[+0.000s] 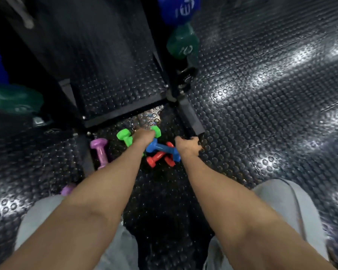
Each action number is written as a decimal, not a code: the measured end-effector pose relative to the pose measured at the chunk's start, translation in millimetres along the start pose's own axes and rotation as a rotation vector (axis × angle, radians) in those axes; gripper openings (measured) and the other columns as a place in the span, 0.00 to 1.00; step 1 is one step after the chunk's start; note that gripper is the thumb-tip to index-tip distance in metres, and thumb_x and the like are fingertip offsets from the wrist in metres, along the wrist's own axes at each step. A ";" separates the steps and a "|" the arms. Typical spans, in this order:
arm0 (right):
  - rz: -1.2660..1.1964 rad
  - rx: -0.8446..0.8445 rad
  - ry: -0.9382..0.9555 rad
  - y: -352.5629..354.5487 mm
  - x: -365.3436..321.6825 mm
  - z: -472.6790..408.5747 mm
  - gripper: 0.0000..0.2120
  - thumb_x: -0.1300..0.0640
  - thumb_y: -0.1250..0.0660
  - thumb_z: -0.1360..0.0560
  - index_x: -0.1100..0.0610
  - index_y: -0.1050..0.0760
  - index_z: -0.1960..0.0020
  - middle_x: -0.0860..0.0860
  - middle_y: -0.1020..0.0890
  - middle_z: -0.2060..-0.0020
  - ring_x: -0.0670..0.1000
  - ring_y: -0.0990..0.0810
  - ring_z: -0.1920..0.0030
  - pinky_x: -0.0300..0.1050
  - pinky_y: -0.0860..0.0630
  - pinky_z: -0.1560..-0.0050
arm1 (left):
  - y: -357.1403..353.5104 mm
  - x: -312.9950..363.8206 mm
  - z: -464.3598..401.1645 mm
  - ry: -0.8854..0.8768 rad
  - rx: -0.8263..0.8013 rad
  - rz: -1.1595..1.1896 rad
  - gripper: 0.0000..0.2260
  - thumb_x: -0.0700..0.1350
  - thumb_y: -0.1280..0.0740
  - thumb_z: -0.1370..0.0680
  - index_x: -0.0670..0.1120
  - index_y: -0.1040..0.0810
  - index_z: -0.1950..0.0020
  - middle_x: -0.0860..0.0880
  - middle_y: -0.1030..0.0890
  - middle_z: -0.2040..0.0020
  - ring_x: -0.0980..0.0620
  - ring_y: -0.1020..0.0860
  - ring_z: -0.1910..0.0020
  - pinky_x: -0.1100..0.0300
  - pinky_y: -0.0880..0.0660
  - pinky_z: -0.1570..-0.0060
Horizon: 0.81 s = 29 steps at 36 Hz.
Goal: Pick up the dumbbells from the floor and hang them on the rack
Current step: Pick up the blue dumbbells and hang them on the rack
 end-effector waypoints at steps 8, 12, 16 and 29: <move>-0.101 -0.061 -0.037 -45.9 37.5 -68.4 0.43 0.41 0.25 0.30 0.57 0.40 0.24 0.62 0.35 0.27 0.65 0.30 0.31 0.58 0.26 0.35 | -44.8 -34.6 -43.0 0.093 0.087 -0.053 0.27 0.59 0.35 0.23 0.38 0.22 0.36 0.39 0.21 0.36 0.39 0.22 0.38 0.54 0.26 0.39; -0.106 -0.176 -0.027 -68.7 48.5 -84.4 0.39 0.41 0.23 0.32 0.49 0.35 0.27 0.59 0.28 0.34 0.62 0.25 0.38 0.61 0.17 0.58 | -53.8 -29.0 -52.2 0.185 0.222 -0.112 0.34 0.66 0.33 0.28 0.42 0.25 0.33 0.41 0.24 0.33 0.39 0.24 0.35 0.51 0.27 0.36; -0.148 -0.137 0.020 -78.8 56.8 -85.5 0.34 0.44 0.26 0.28 0.52 0.37 0.29 0.61 0.25 0.39 0.58 0.23 0.54 0.37 0.29 0.84 | -76.3 -34.5 -51.0 0.211 0.258 0.001 0.35 0.58 0.26 0.29 0.43 0.35 0.30 0.41 0.26 0.33 0.39 0.25 0.34 0.50 0.26 0.39; -0.167 -0.098 0.103 -24.6 54.4 -72.4 0.20 0.48 0.29 0.29 0.51 0.28 0.39 0.59 0.21 0.44 0.61 0.20 0.44 0.57 0.20 0.44 | -63.3 -24.3 -18.2 0.182 0.099 0.180 0.26 0.57 0.24 0.32 0.41 0.20 0.42 0.43 0.19 0.53 0.45 0.22 0.60 0.56 0.25 0.61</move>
Point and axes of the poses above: each hand's wrist, its own z-axis away from the middle knuckle, its own y-axis out of the back of the hand, x = y × z, the point moved 6 cm from there along -z, towards the middle knuckle
